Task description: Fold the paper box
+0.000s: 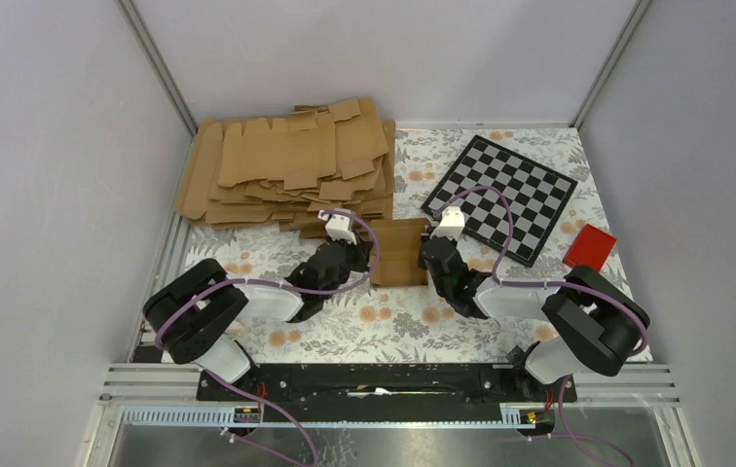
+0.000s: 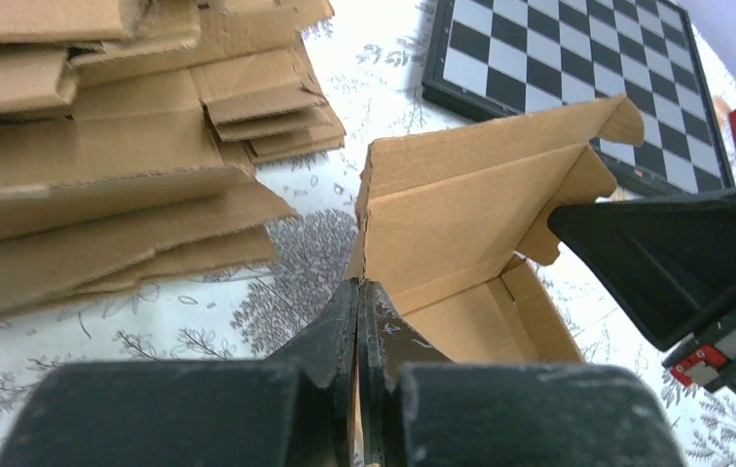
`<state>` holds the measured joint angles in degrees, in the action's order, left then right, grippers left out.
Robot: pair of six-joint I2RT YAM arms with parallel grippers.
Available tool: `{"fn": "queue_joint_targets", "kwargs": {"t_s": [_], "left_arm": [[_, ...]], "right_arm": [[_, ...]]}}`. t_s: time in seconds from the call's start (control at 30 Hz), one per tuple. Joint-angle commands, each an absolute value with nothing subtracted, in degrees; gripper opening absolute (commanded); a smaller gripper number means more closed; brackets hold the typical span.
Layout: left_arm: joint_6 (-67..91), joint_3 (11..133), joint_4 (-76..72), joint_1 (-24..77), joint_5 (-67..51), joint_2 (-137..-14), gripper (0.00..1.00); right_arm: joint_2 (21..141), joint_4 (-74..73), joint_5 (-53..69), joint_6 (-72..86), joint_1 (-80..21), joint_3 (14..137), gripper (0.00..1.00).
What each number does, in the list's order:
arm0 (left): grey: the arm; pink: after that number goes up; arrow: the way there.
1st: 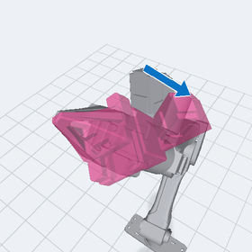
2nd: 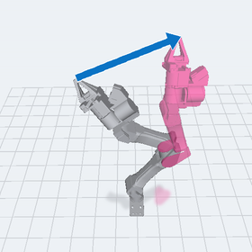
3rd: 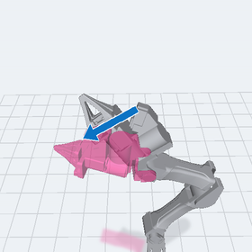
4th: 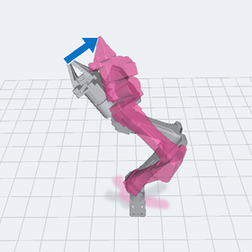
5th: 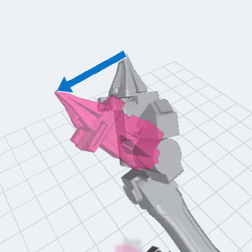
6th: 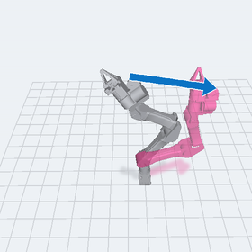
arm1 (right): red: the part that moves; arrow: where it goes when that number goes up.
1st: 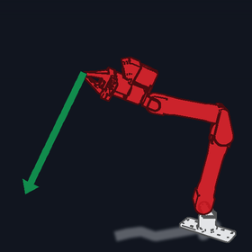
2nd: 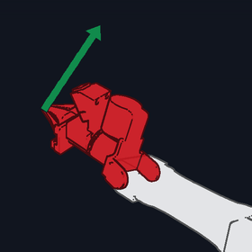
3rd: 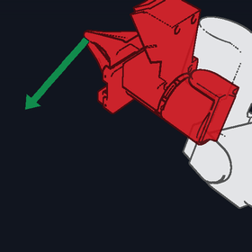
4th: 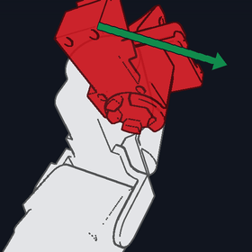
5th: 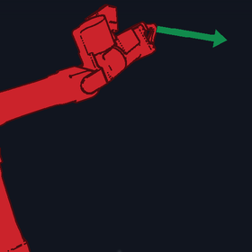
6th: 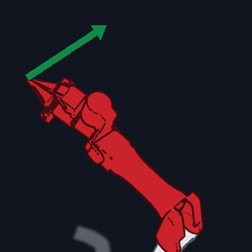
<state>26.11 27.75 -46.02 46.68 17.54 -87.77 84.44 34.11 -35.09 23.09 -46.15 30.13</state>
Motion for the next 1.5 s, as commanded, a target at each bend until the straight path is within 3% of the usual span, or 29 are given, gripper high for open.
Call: {"fn": "queue_joint_targets", "kwargs": {"t_s": [0.0,0.57,0.9,1.07,1.23,1.4,1.47], "left_arm": [[26.5,26.4,-52.8,50.1,21.9,-89.9,0.00],[28.0,26.3,-51.5,56.4,28.6,-92.5,0.00],[25.0,27.0,-50.4,58.6,32.5,-92.0,0.00],[22.0,28.3,-49.4,60.7,35.8,-92.4,0.00],[19.8,29.7,-48.7,62.5,38.0,-93.4,0.00],[18.9,30.3,-48.5,63.2,38.5,-94.0,0.00],[18.2,30.5,-48.7,63.2,37.6,-94.1,0.00]], "right_arm": [[85.6,40.8,-38.5,24.5,-47.1,29.1,0.00],[82.1,34.3,-38.7,27.0,-48.5,28.0,0.00],[74.3,19.2,-32.0,24.8,-48.5,31.4,0.34],[71.1,10.2,-31.5,26.1,-48.4,32.8,0.61],[66.3,2.7,-26.9,25.3,-48.3,34.3,0.81],[64.0,-10.1,-23.8,19.8,-48.3,40.0,0.97],[64.7,-14.8,-24.6,17.6,-48.3,44.0,1.00]]}}
